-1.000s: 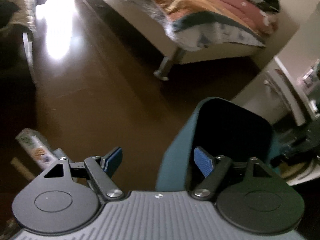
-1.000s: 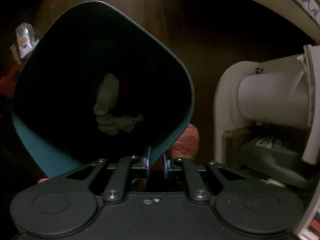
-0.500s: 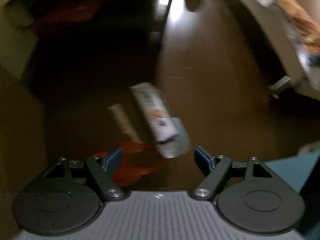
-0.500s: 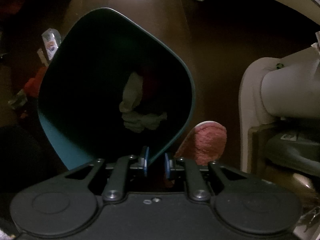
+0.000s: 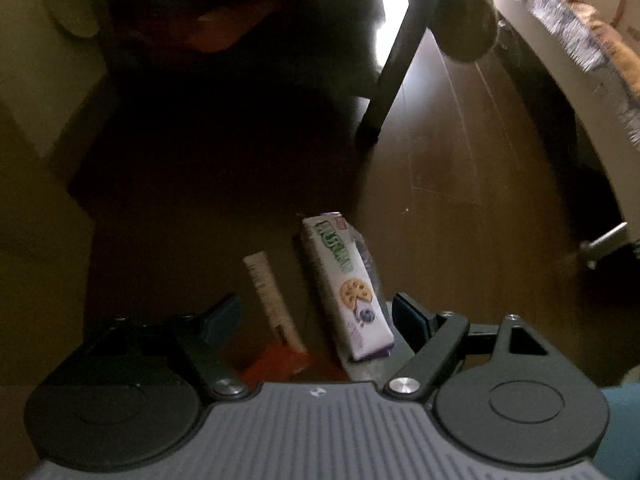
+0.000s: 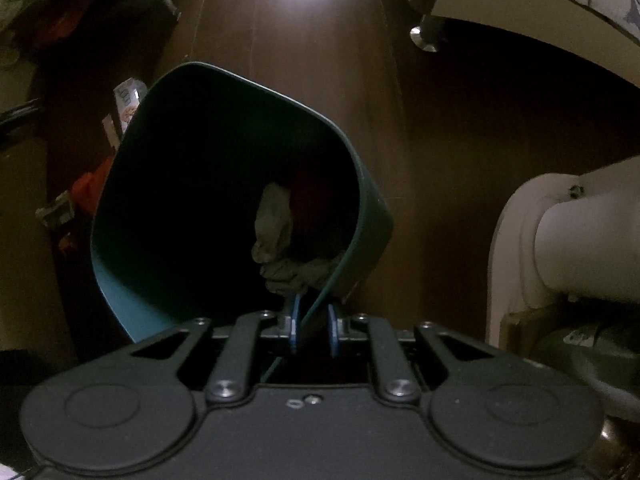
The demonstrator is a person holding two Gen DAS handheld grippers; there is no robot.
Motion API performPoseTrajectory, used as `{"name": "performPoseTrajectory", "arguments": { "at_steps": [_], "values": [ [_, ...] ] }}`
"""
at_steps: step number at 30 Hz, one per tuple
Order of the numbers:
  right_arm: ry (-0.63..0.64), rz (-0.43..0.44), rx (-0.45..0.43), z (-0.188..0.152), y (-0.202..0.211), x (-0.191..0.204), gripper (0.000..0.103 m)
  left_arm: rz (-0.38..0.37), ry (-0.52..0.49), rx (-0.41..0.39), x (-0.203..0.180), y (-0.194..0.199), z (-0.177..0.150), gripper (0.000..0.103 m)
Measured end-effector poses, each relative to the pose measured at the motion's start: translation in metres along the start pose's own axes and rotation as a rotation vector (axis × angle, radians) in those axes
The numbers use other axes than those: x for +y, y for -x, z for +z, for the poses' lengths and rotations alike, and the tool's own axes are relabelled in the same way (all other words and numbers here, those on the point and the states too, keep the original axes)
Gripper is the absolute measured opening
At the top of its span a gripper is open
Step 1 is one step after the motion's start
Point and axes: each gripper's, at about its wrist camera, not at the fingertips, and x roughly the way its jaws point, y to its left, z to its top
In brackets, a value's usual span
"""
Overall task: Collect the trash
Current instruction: 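Grasp the white biscuit packet with the left tool and lift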
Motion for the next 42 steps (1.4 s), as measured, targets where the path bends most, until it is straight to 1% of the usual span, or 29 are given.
{"name": "performPoseTrajectory", "arguments": {
  "at_steps": [2, 4, 7, 10, 12, 14, 18, 19, 20, 21, 22, 23, 24, 25, 26, 29, 32, 35, 39, 42],
  "values": [
    [0.006, -0.019, -0.007, -0.001, 0.003, 0.003, 0.013, -0.017, 0.007, -0.003, -0.012, -0.025, 0.0, 0.083],
    [-0.001, -0.034, -0.019, -0.001, 0.005, 0.007, 0.013, -0.017, 0.016, 0.018, -0.022, -0.051, 0.0, 0.083],
    [-0.012, -0.063, -0.018, -0.001, 0.004, 0.009, 0.013, 0.026, 0.005, 0.039, -0.033, -0.088, -0.002, 0.083],
    [-0.031, -0.083, -0.003, 0.001, 0.002, 0.008, 0.013, 0.065, 0.006, 0.082, -0.038, -0.123, -0.007, 0.083],
    [-0.033, -0.098, 0.006, 0.001, 0.002, 0.008, 0.013, 0.071, 0.009, 0.104, -0.039, -0.142, -0.011, 0.083],
    [-0.044, -0.111, 0.018, 0.0, -0.001, 0.008, 0.013, 0.094, 0.007, 0.117, -0.041, -0.158, -0.013, 0.083],
    [-0.064, -0.126, 0.035, -0.004, -0.003, 0.004, 0.013, 0.111, 0.002, 0.154, -0.042, -0.176, -0.016, 0.082],
    [-0.066, -0.13, 0.038, -0.004, -0.004, 0.003, 0.013, 0.111, 0.005, 0.16, -0.041, -0.178, -0.017, 0.077],
    [-0.071, -0.132, 0.041, -0.004, -0.004, 0.002, 0.013, 0.103, 0.012, 0.163, -0.04, -0.178, -0.018, 0.065],
    [-0.075, -0.133, 0.041, -0.005, -0.004, 0.001, 0.013, 0.085, 0.026, 0.164, -0.038, -0.177, -0.018, 0.059],
    [-0.077, -0.135, 0.042, -0.004, -0.005, 0.001, 0.013, 0.074, 0.04, 0.161, -0.035, -0.175, -0.018, 0.055],
    [-0.079, -0.139, 0.042, -0.003, -0.004, 0.0, 0.013, 0.074, 0.042, 0.157, -0.034, -0.174, -0.019, 0.049],
    [-0.082, -0.142, 0.041, -0.002, -0.004, 0.0, 0.013, 0.074, 0.038, 0.154, -0.033, -0.174, -0.019, 0.047],
    [-0.084, -0.143, 0.041, -0.002, -0.004, 0.001, 0.013, 0.073, 0.033, 0.152, -0.031, -0.172, -0.021, 0.04],
    [-0.086, -0.145, 0.038, -0.001, -0.004, 0.001, 0.013, 0.07, 0.031, 0.156, -0.03, -0.17, -0.022, 0.038],
    [-0.092, -0.148, 0.023, -0.001, -0.003, 0.002, 0.013, 0.045, 0.014, 0.155, -0.028, -0.161, -0.025, 0.036],
    [-0.086, -0.147, 0.016, -0.002, -0.001, 0.003, 0.013, 0.042, -0.014, 0.142, -0.028, -0.146, -0.025, 0.036],
    [-0.078, -0.155, 0.015, -0.002, -0.001, 0.004, 0.013, 0.002, -0.039, 0.121, -0.031, -0.122, -0.022, 0.036],
    [-0.074, -0.16, 0.008, -0.001, -0.001, 0.004, 0.012, -0.084, -0.106, 0.079, -0.042, -0.073, -0.017, 0.036],
    [-0.069, -0.163, 0.003, 0.0, 0.0, 0.007, 0.012, -0.175, -0.173, 0.064, -0.058, -0.032, -0.016, 0.036]
  ]
}}
